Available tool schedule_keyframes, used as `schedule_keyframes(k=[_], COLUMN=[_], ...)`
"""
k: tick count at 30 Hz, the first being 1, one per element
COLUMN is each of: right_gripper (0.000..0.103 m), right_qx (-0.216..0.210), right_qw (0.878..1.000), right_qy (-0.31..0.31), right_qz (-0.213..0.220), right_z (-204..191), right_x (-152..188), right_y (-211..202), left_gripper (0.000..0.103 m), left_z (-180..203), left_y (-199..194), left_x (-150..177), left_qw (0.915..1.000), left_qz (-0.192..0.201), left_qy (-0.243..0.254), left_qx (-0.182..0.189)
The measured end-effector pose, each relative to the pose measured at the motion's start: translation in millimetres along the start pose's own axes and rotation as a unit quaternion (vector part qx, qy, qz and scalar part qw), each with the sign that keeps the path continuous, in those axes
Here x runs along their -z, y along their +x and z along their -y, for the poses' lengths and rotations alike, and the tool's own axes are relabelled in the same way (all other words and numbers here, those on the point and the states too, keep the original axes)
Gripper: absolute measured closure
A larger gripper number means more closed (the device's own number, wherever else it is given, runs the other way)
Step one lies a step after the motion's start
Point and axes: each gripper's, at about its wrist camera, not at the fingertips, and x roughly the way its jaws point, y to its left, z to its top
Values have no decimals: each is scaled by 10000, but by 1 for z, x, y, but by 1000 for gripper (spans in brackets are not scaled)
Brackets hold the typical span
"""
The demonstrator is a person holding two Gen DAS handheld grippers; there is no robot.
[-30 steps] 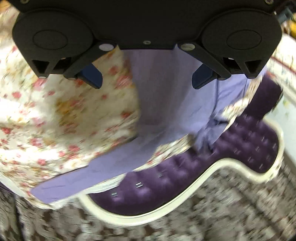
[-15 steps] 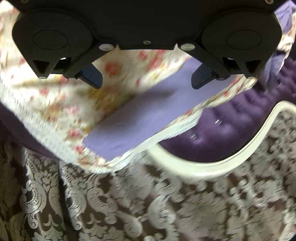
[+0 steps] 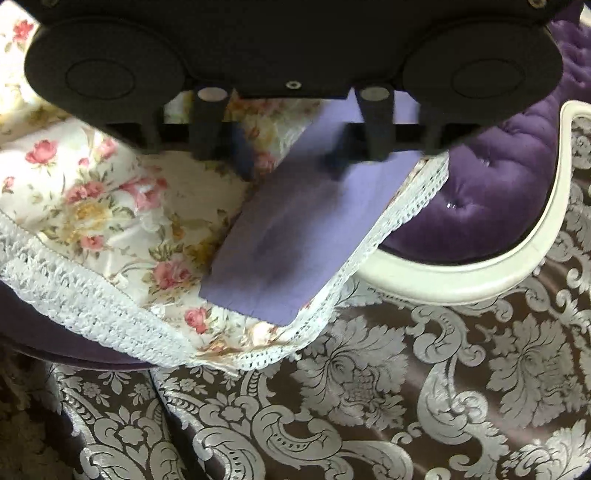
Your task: Fold small clothes
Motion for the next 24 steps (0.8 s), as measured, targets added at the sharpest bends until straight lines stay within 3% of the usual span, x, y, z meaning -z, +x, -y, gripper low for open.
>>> schedule_keyframes(k=[1, 4, 7, 10, 13, 18, 22, 23, 24], right_gripper=[88, 89, 89, 96, 96, 96, 79, 68, 41], right_qx=[-16, 12, -69, -423, -910, -1742, -2126, -2171, -2188], right_qw=[10000, 9996, 9959, 9879, 9754, 9490, 9428, 9404, 9383], right_qy=[15, -149, -735, -1271, -1759, -2457, -2428, -2468, -2519], right_qz=[-5, 225, 527, 779, 973, 935, 837, 869, 909], right_z=[0, -12, -43, -81, -128, -210, -235, -234, -234], right_x=[-1, -5, -11, -16, -14, 8, 28, 33, 37], right_y=[2, -3, -23, -51, -83, -132, -150, -153, -155], left_gripper=[0, 0, 0, 0, 0, 0, 0, 1, 1], left_z=[-1, 1, 2, 2, 2, 1, 0, 0, 0], left_y=[0, 0, -1, -1, -1, -2, -3, -4, -5], left_x=[0, -1, -2, -1, -1, 0, 1, 0, 0], left_qw=[10000, 10000, 10000, 10000, 10000, 10000, 9999, 9999, 9999], left_qz=[-1, -8, -11, 2, 16, 51, 41, 28, 17], left_qy=[-5, -10, -25, -35, -39, -52, -94, -119, -137], left_qx=[6, -6, -25, -27, -23, -11, -14, -16, -9])
